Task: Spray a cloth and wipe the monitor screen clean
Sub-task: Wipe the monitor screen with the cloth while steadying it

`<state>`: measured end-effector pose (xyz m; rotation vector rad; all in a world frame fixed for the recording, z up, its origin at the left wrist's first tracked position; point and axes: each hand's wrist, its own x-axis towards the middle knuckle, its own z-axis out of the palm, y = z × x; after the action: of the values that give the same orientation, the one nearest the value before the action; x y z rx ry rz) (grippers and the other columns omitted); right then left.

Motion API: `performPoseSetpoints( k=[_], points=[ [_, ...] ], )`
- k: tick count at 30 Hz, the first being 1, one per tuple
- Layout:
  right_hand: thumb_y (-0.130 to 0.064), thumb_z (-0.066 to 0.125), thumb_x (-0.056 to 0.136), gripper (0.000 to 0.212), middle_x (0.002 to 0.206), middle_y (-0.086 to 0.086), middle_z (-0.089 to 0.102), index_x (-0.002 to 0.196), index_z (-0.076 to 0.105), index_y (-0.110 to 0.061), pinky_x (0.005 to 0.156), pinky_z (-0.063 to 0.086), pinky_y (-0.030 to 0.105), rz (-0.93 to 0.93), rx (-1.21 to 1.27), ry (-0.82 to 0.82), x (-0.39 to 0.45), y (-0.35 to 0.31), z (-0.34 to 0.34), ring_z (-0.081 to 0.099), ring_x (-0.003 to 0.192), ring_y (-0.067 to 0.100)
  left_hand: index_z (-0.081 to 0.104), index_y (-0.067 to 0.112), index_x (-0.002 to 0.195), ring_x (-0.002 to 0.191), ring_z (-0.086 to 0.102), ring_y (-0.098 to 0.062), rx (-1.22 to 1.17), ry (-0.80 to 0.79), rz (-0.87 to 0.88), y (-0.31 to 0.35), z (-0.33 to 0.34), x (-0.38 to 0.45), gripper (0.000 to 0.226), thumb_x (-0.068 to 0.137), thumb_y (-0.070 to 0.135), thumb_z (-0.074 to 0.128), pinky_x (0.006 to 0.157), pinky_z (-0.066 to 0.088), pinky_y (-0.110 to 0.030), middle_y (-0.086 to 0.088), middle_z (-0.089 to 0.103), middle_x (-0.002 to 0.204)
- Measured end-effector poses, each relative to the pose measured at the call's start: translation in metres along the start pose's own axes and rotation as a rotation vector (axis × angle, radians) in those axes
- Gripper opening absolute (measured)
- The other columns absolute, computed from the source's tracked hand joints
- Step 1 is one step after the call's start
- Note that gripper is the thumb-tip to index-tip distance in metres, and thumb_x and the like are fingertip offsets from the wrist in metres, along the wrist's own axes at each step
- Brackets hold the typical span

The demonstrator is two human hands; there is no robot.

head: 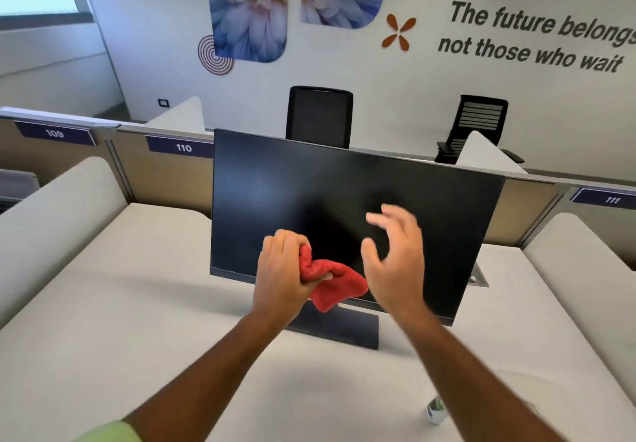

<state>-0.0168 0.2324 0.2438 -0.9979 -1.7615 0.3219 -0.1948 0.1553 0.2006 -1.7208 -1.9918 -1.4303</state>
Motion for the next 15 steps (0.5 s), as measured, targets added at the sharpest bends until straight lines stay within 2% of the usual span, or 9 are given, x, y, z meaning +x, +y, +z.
performPoseSetpoints(
  k=[2, 4, 6, 7, 9, 11, 13, 15],
  points=[
    [-0.013, 0.075, 0.090, 0.024, 0.125, 0.006, 0.063, 0.112, 0.072, -0.007, 0.111, 0.047, 0.048, 0.367, 0.131, 0.098, -0.048, -0.007, 0.008, 0.059, 0.123, 0.026, 0.049, 0.022, 0.100, 0.089, 0.041, -0.011, 0.010, 0.095, 0.080, -0.003, -0.014, 0.000, 0.053, 0.074, 0.049, 0.086, 0.069, 0.044, -0.019, 0.002, 0.050, 0.104],
    [-0.038, 0.075, 0.091, 0.034, 0.111, 0.010, 0.060, 0.100, 0.062, -0.008, 0.096, 0.049, 0.046, 0.900, 0.355, 0.133, -0.086, -0.018, 0.013, 0.058, 0.106, 0.027, 0.047, 0.017, 0.108, 0.096, 0.045, -0.017, 0.074, 0.169, 0.160, -0.008, -0.023, -0.006, 0.061, 0.071, 0.039, 0.091, 0.074, 0.051, -0.027, -0.005, 0.048, 0.115],
    [-0.054, 0.065, 0.099, 0.046, 0.114, 0.014, 0.067, 0.109, 0.062, -0.010, 0.091, 0.052, 0.049, 1.404, 0.751, -0.009, -0.110, -0.037, 0.018, 0.065, 0.107, 0.030, 0.045, 0.012, 0.112, 0.099, 0.048, -0.024, 0.093, 0.204, 0.219, -0.011, -0.026, -0.017, 0.061, 0.075, 0.037, 0.087, 0.079, 0.052, -0.031, -0.010, 0.045, 0.122],
    [-0.060, 0.062, 0.100, 0.055, 0.120, 0.018, 0.070, 0.117, 0.063, -0.008, 0.091, 0.056, 0.052, 1.527, 1.000, -0.096, -0.115, -0.044, 0.021, 0.069, 0.113, 0.035, 0.044, 0.010, 0.113, 0.099, 0.049, -0.026, 0.084, 0.200, 0.239, -0.010, -0.026, -0.023, 0.061, 0.076, 0.035, 0.086, 0.080, 0.052, -0.033, -0.011, 0.044, 0.123],
    [-0.065, 0.057, 0.100, 0.068, 0.126, 0.024, 0.074, 0.128, 0.068, -0.004, 0.090, 0.061, 0.055, 1.494, 1.360, -0.168, -0.117, -0.053, 0.028, 0.073, 0.117, 0.042, 0.041, 0.011, 0.114, 0.100, 0.050, -0.028, 0.045, 0.148, 0.268, -0.008, -0.024, -0.038, 0.063, 0.072, 0.023, 0.087, 0.079, 0.055, -0.039, -0.011, 0.042, 0.125],
    [-0.061, 0.053, 0.104, 0.065, 0.126, 0.024, 0.074, 0.135, 0.065, -0.006, 0.093, 0.061, 0.053, 1.427, 1.417, -0.104, -0.108, -0.055, 0.037, 0.072, 0.118, 0.039, 0.040, 0.013, 0.116, 0.107, 0.049, -0.027, -0.005, 0.052, 0.294, -0.009, -0.024, -0.052, 0.068, 0.068, 0.019, 0.088, 0.081, 0.058, -0.041, -0.009, 0.040, 0.129],
    [-0.049, 0.052, 0.108, 0.055, 0.130, 0.024, 0.072, 0.145, 0.057, -0.009, 0.100, 0.056, 0.052, 1.407, 1.382, -0.037, -0.100, -0.055, 0.045, 0.067, 0.123, 0.039, 0.039, 0.017, 0.120, 0.117, 0.046, -0.023, -0.045, -0.104, 0.314, -0.016, -0.032, -0.063, 0.074, 0.070, 0.032, 0.090, 0.087, 0.059, -0.035, -0.006, 0.038, 0.136],
    [-0.037, 0.053, 0.110, 0.047, 0.137, 0.023, 0.069, 0.151, 0.052, -0.014, 0.094, 0.058, 0.051, 1.334, 1.330, 0.038, -0.095, -0.050, 0.051, 0.066, 0.126, 0.037, 0.037, 0.022, 0.126, 0.126, 0.041, -0.019, -0.031, -0.280, 0.336, -0.029, -0.044, -0.068, 0.075, 0.076, 0.053, 0.083, 0.094, 0.057, -0.031, -0.001, 0.033, 0.146]
  ],
)
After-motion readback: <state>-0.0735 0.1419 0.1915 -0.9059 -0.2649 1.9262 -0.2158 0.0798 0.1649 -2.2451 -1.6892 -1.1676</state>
